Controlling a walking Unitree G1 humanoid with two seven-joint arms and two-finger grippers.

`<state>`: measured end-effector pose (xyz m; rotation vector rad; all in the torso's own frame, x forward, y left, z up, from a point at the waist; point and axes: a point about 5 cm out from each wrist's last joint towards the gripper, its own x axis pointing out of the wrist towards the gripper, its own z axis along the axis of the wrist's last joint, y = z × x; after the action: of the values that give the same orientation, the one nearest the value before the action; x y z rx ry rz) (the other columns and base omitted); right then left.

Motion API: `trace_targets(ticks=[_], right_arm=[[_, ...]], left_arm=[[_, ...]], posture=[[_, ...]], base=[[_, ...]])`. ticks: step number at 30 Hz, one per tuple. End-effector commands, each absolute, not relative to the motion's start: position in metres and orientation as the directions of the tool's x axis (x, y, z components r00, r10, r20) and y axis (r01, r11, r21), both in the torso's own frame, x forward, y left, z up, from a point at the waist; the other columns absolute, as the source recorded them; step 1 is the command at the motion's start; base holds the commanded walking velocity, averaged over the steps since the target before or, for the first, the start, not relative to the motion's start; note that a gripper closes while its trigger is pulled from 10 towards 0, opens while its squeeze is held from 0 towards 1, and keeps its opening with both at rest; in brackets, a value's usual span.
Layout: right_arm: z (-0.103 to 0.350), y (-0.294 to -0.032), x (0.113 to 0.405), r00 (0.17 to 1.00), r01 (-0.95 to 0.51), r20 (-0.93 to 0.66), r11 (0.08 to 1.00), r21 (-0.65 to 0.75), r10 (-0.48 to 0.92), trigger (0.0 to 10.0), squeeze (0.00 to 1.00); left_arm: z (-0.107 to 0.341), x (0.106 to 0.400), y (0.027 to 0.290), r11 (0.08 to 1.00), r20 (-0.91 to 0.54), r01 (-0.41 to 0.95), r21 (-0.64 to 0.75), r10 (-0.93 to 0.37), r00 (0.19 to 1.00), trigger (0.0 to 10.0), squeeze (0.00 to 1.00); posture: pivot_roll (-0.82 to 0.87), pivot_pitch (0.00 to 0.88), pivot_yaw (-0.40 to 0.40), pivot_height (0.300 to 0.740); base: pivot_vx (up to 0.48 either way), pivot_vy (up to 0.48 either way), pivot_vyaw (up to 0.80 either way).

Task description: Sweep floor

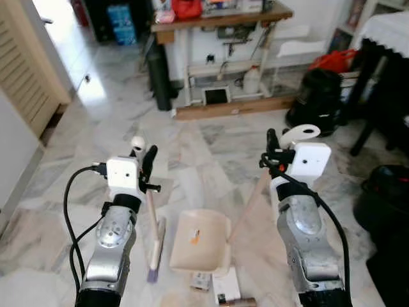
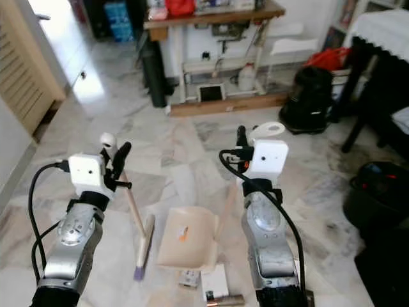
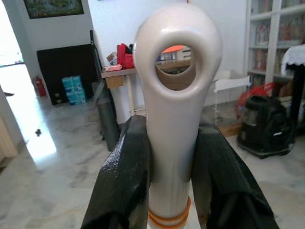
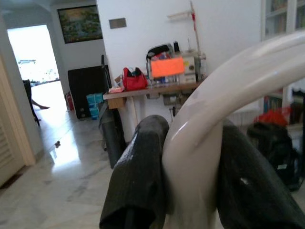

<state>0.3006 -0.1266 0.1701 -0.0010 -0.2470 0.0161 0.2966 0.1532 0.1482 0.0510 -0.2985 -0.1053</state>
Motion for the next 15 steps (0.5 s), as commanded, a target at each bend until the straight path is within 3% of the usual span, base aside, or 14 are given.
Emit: trace_targets(ticks=[1, 9, 15], right_arm=[[0.184, -0.120, 0.301, 0.950, -0.038, 0.311, 0.999, -0.008, 0.038, 10.0, 0.00], [0.183, -0.123, 0.299, 0.950, -0.024, 0.312, 1.000, -0.016, 0.028, 10.0, 0.00], [0.184, -0.130, 0.299, 0.950, 0.004, 0.312, 1.000, -0.014, 0.001, 10.0, 0.00]], left_arm=[[0.159, 0.297, 0.155, 0.994, 0.336, 0.091, 0.063, -0.107, 0.936, 10.0, 0.00], [0.159, 0.299, 0.153, 0.993, 0.330, 0.101, 0.063, -0.116, 0.937, 10.0, 0.00], [0.158, 0.300, 0.156, 0.995, 0.324, 0.085, 0.059, -0.100, 0.941, 10.0, 0.00]], posture=[[-0.07, 0.000, 0.066, 0.740], [-0.09, 0.000, 0.071, 0.740], [-0.09, 0.000, 0.066, 0.740]], base=[[0.000, 0.000, 0.00], [0.000, 0.000, 0.00], [0.272, 0.000, 0.00]])
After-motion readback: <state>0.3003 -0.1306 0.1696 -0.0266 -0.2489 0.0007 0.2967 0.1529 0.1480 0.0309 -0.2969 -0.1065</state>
